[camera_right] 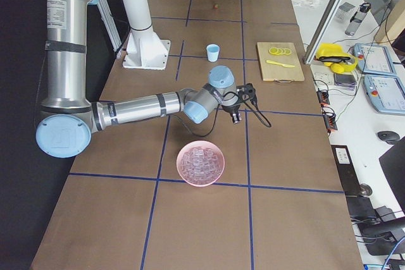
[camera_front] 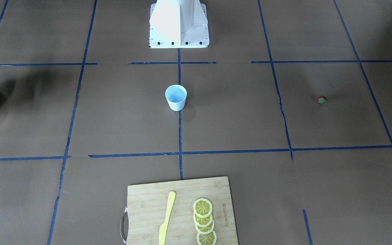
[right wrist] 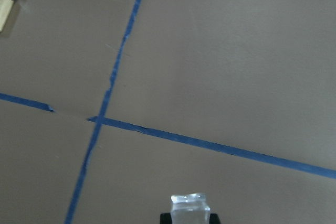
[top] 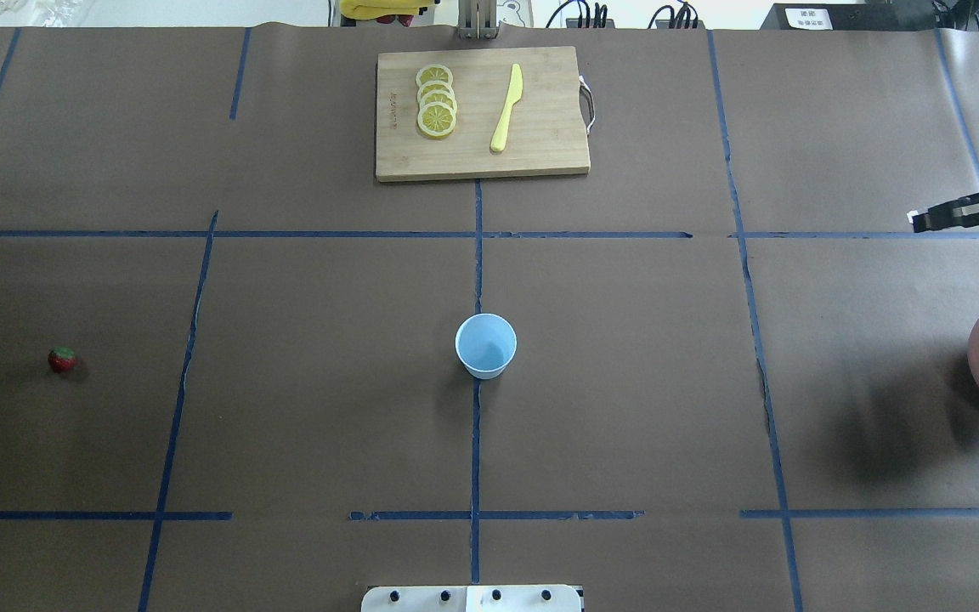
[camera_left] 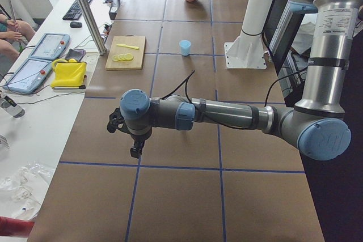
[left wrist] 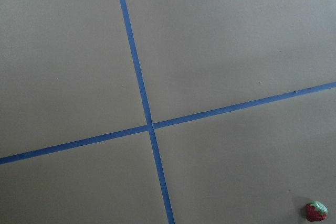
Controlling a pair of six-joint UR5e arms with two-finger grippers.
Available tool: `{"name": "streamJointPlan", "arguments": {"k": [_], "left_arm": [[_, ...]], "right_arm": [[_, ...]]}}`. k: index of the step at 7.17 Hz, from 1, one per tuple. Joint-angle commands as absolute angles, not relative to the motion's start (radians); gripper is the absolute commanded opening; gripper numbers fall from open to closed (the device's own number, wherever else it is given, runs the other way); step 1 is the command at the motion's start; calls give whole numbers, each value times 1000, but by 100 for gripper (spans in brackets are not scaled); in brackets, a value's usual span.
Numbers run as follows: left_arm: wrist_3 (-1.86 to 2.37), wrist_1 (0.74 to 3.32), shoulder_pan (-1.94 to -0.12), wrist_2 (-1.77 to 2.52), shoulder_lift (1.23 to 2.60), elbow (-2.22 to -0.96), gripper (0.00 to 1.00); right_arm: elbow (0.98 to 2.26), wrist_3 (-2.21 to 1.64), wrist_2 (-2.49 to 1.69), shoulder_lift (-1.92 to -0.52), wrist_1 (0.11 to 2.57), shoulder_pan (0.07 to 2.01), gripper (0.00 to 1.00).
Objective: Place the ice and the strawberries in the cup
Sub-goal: 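Carry the held ice cube with the right gripper over the blue cup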
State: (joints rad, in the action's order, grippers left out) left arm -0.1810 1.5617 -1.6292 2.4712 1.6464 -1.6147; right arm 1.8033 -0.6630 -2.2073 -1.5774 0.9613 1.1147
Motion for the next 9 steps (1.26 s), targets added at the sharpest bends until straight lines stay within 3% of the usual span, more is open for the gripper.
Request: {"name": "streamJointPlan", "arguments": {"k": [1,4,7,9], "left_arm": [[-181,1560,-1629,2471,1647,-1614,100],[-181,1554,-1629,2471,1647,-1615,100],[-181,1552,-1629,2471,1647,-1615,100],[-179,1554,-1629,2471,1646,-1615,100]], "right_arm": [[1816,-857,-2119,-1414,1050,938,0],[1839,-1036,-1843,-1043,1559,636,0],[1738,-1245,-1701,-791,1704,452,0],[1692,-1282,-1666,-758,1707,405,0]]}}
